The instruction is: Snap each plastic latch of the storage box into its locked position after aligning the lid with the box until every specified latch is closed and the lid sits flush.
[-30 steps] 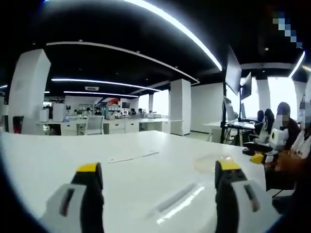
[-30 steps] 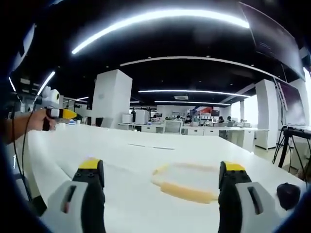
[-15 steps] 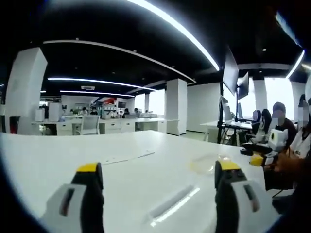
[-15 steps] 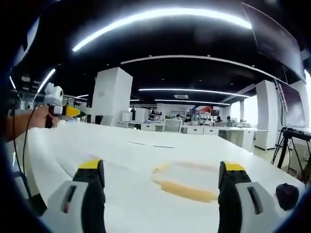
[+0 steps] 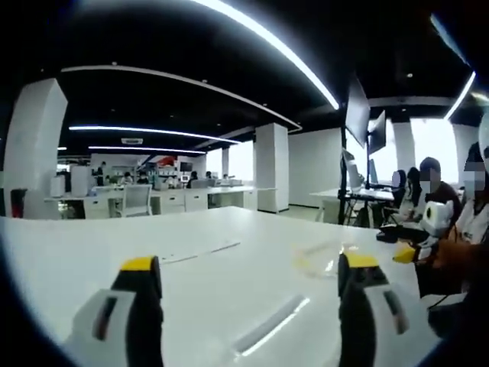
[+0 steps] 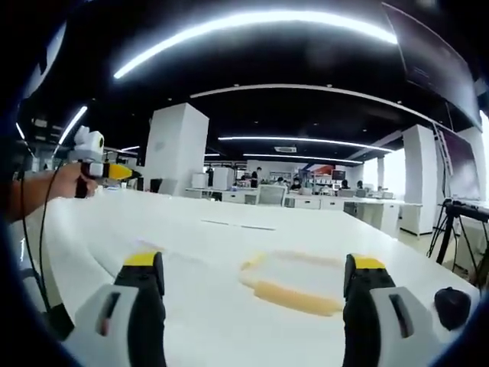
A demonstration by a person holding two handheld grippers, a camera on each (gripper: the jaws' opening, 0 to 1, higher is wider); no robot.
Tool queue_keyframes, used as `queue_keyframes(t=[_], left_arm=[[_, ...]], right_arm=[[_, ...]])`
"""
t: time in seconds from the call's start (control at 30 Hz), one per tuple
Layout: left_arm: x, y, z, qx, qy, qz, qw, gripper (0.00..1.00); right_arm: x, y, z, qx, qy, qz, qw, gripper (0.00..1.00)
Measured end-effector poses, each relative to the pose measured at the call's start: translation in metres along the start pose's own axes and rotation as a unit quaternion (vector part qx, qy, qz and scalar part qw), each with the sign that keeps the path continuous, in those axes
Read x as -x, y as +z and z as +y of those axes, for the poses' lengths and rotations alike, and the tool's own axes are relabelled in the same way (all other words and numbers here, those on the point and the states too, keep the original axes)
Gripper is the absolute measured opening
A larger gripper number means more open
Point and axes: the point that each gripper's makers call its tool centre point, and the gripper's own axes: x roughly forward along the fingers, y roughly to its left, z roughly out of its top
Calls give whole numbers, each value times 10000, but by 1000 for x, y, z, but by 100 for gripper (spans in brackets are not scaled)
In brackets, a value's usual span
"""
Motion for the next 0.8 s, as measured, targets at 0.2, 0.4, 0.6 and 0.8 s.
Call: queue_keyframes(t=[0.2,0.4,0.6,0.8], left_arm=[[-1,0,-2,-100,-56,49,9999,99],[-4,3,1,-100,-62,-7,9999,99],[-10,-1,-2,-53,-185,63,9998,97],[-16,-1,-4,-97,-273,128,9995,97]], right_arm=[[0,-2,-2,-41,-48,-6,10000,99],[0,-5,-2,-52,-72,12,10000,99],[-1,-5,-1,-52,-77,17,10000,99],[-2,-4,-2,-52,-91,9,9999,99]])
